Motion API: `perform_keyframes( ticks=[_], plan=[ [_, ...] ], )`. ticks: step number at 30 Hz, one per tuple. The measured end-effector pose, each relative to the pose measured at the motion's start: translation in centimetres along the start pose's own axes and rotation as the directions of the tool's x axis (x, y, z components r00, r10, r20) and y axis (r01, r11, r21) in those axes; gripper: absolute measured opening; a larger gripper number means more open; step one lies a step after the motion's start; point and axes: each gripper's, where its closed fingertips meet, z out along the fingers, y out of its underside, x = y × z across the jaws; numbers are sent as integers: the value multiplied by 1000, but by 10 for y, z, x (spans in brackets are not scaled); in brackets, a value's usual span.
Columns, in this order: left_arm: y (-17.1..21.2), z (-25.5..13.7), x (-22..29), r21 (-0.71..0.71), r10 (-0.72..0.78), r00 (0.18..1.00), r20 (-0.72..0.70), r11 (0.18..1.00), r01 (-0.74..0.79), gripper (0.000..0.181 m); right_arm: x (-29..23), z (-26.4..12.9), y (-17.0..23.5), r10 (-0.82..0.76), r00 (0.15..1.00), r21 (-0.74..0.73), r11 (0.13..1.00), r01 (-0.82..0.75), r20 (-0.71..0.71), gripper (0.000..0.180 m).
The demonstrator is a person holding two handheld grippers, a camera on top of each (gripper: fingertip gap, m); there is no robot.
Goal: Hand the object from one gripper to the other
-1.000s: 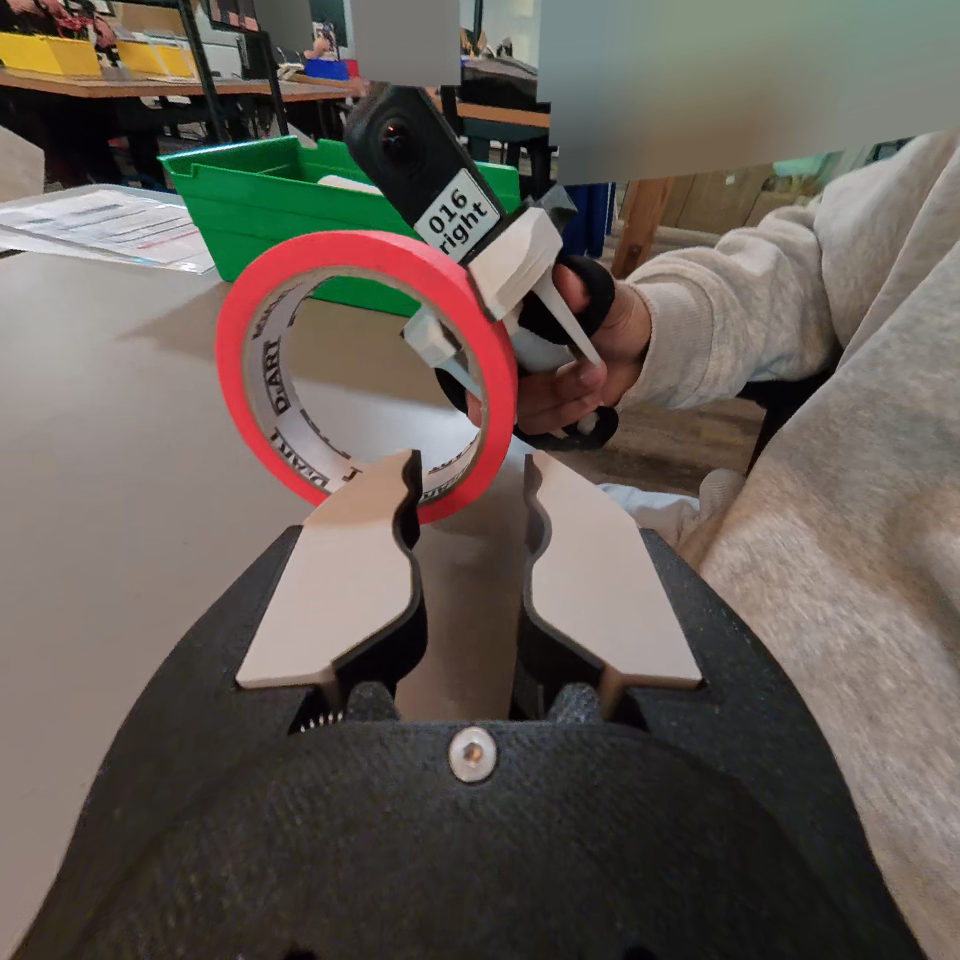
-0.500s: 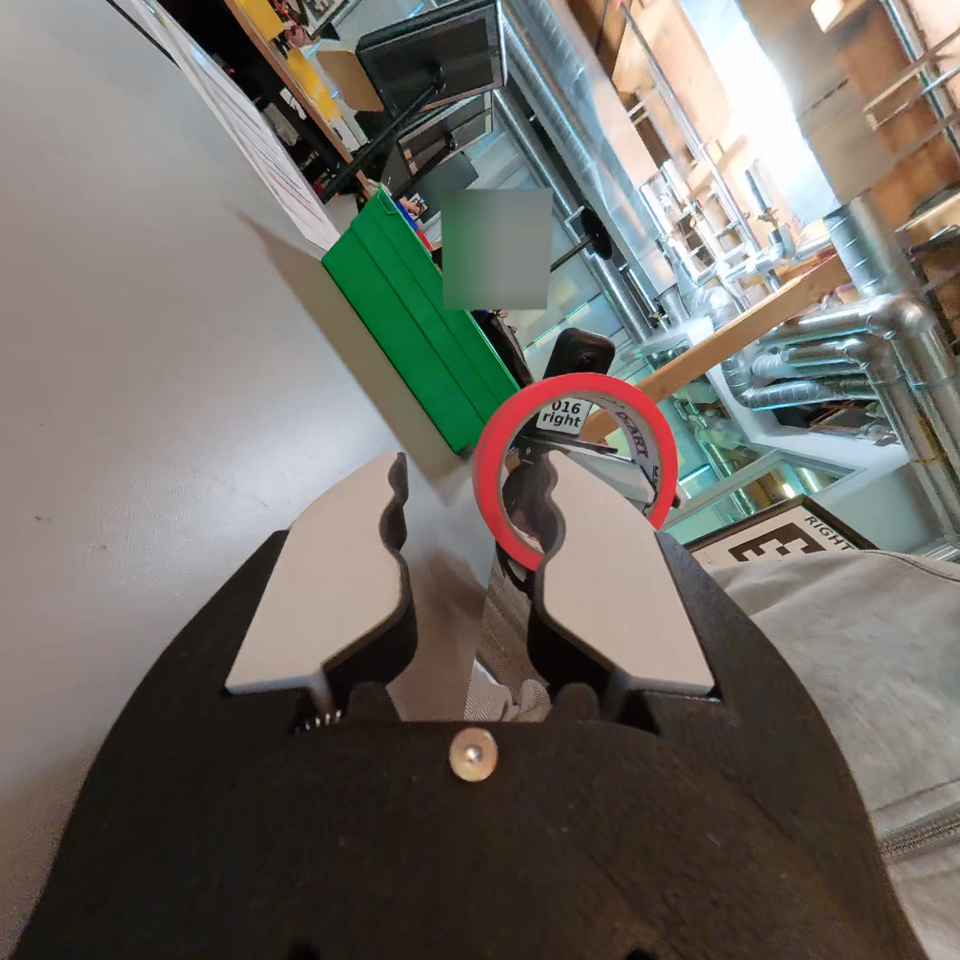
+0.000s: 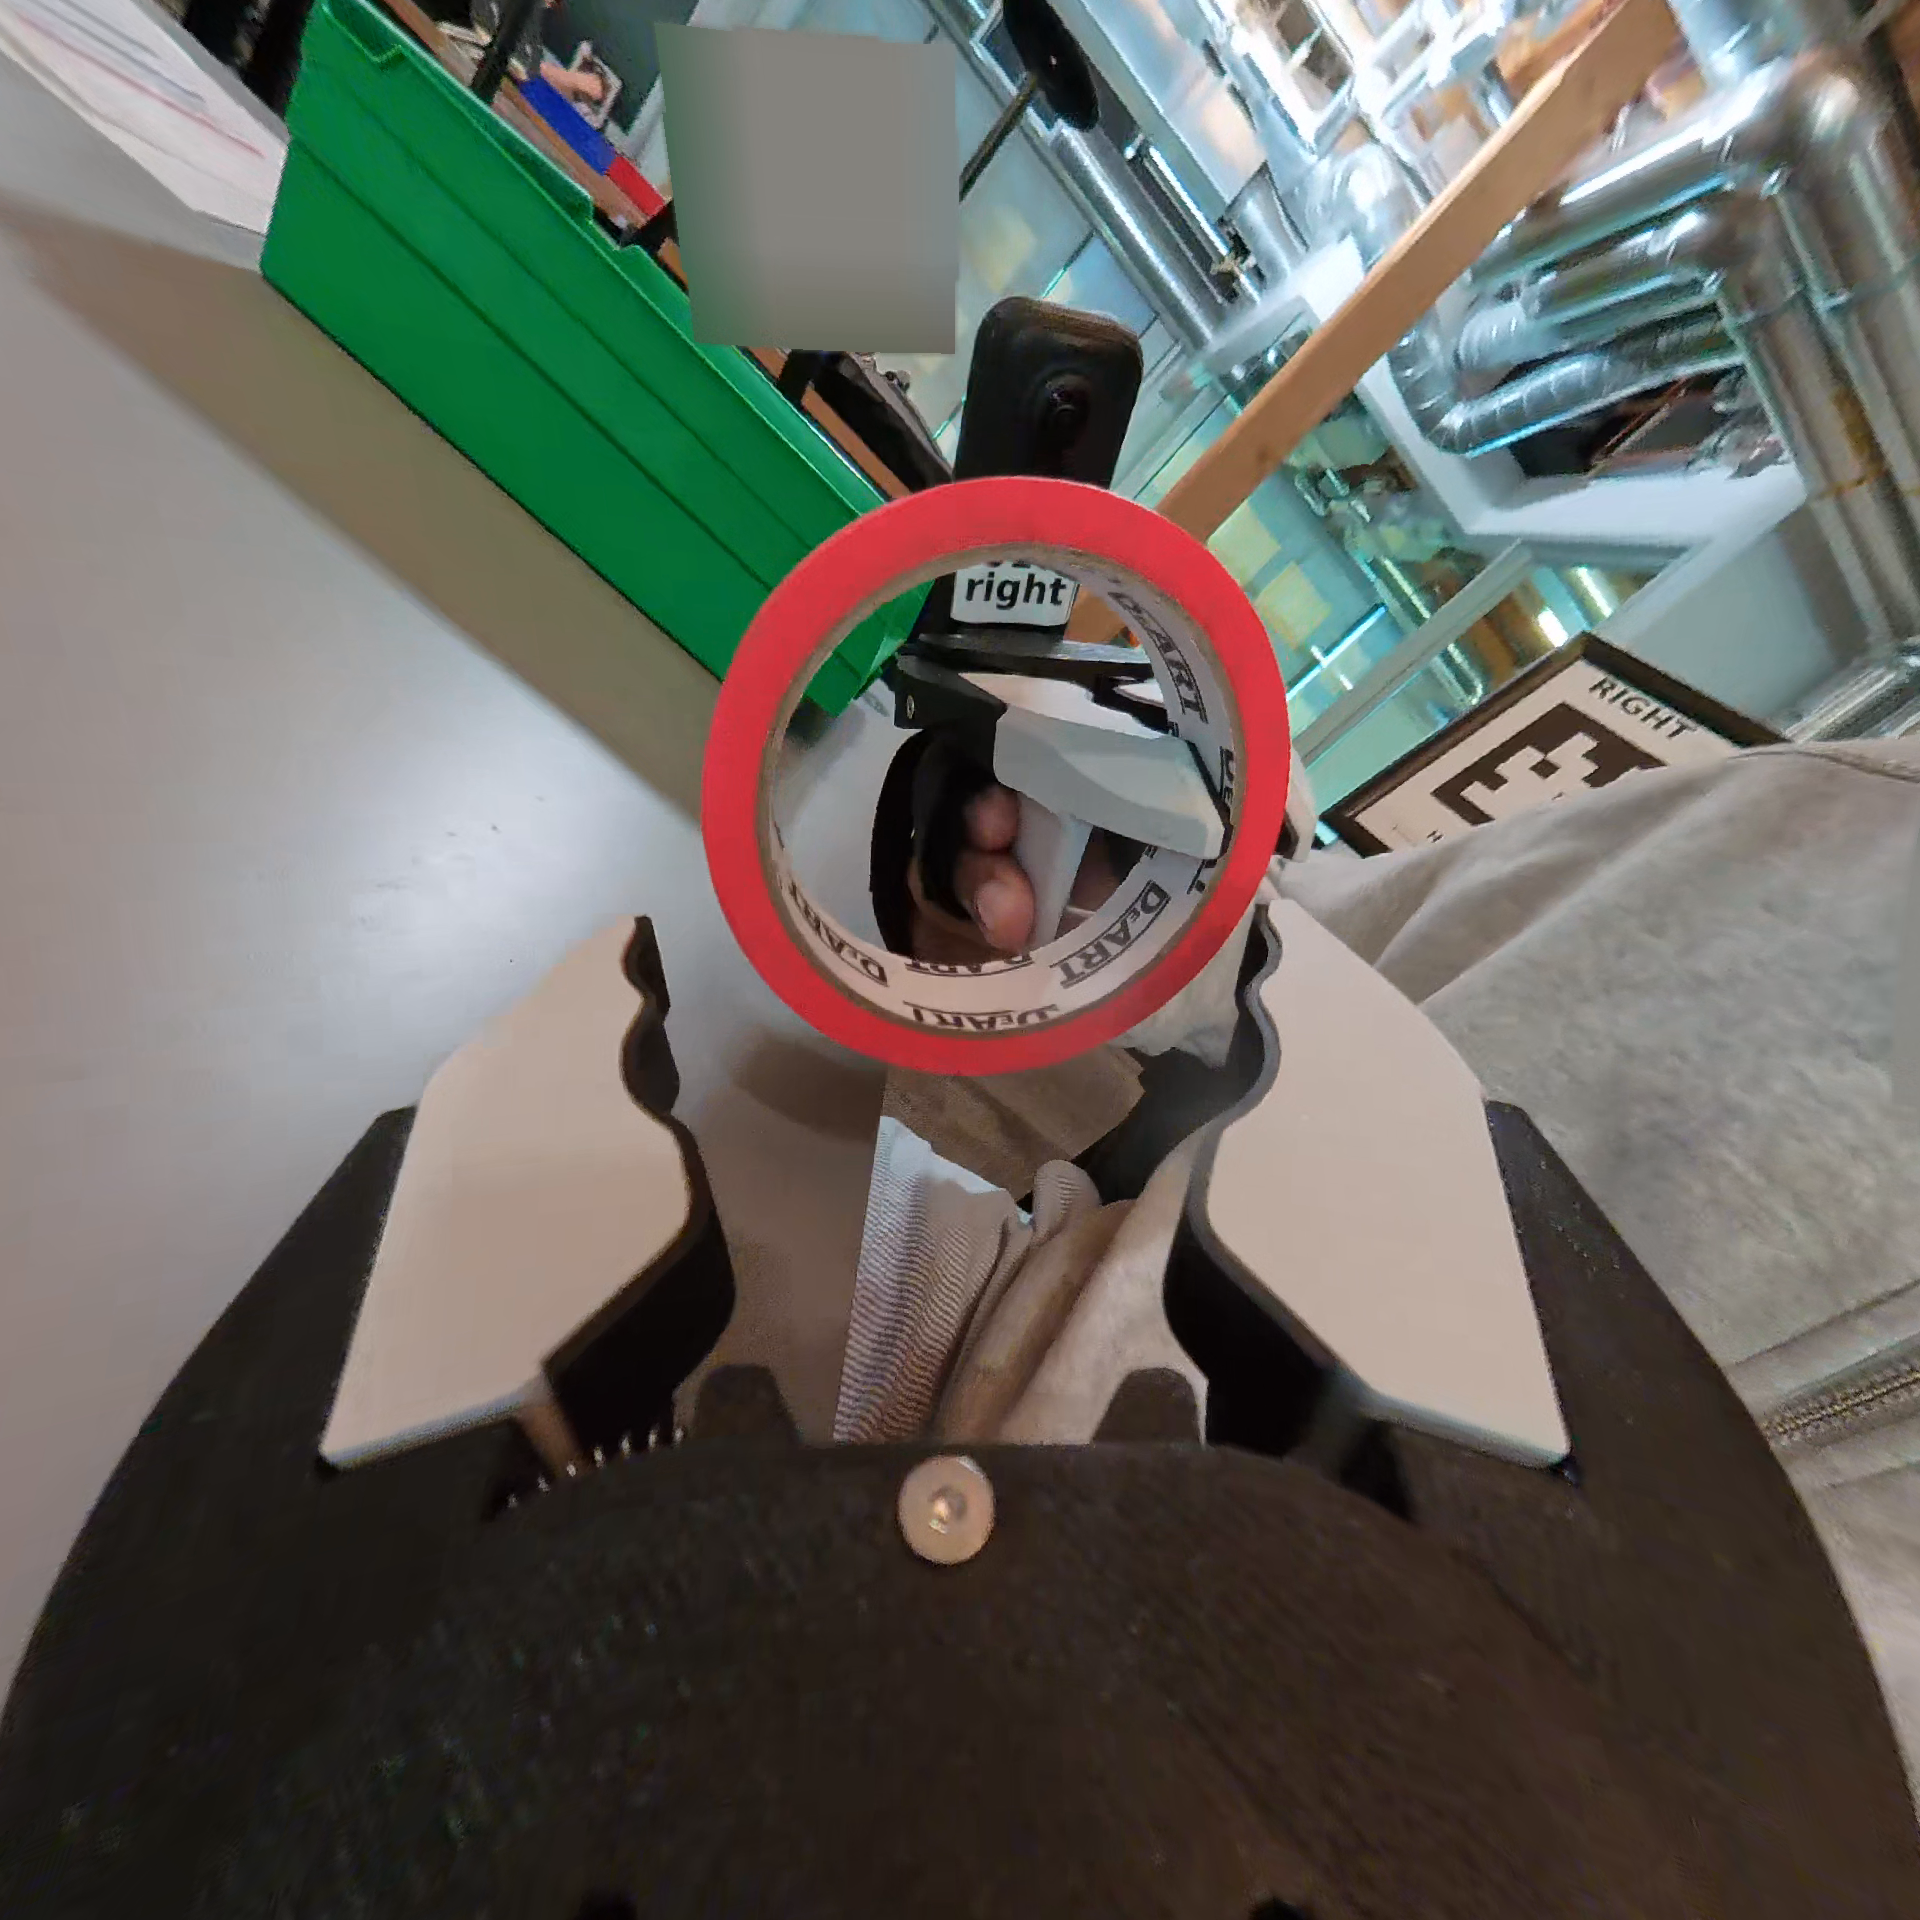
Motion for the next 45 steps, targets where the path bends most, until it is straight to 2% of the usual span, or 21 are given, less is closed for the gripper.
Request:
perform_keyframes(
  ticks=[1,7,10,14,18,21,23,24,29,32,35,40,45],
  plan=[
    [-1,0,1,0,9,1000,-1,1000,-9,105,-1,1,1,-5,1000,-5,1000,5,3,12],
    [-7,-6,-5,43,-68,998,-9,997,68,94,-6,2,0,-38,999,-5,999,38,17,12],
    [-10,-9,-8,57,-88,996,-6,994,88,83,-5,4,5,-87,996,-37,996,86,-3,12],
    [-6,-10,-11,26,-91,996,13,996,90,64,-6,12,19,-222,975,-124,968,216,-31,12],
    [-4,-10,-13,13,-92,995,31,996,92,54,-6,22,37,-403,914,-237,893,383,-45,13],
    [-3,-11,-13,-1,-71,997,37,997,71,34,-7,29,47,-483,875,-281,845,455,-37,13],
    [-1,-11,-12,-16,-49,998,44,999,50,17,-9,32,49,-493,870,-286,838,465,-29,13],
    [-1,-12,-13,-24,-30,998,58,999,32,14,-9,33,49,-494,869,-281,838,467,-30,13],
    [-1,-12,-11,-60,92,990,103,995,-86,12,-14,33,43,-494,869,-235,848,475,-23,14],
    [-5,-13,-8,-52,135,985,109,990,-130,11,-13,33,41,-482,875,-232,855,463,-31,29],
    [-11,-17,-8,-28,131,985,108,991,-129,11,-9,32,42,-474,880,-247,858,450,-45,45],
    [-14,-20,-10,-9,98,991,95,995,-97,11,-6,23,29,-478,875,-211,865,454,-78,50],
    [-7,-18,-10,-30,43,997,57,999,-41,11,-2,10,6,-450,882,-111,892,437,-141,54]
  ],
)
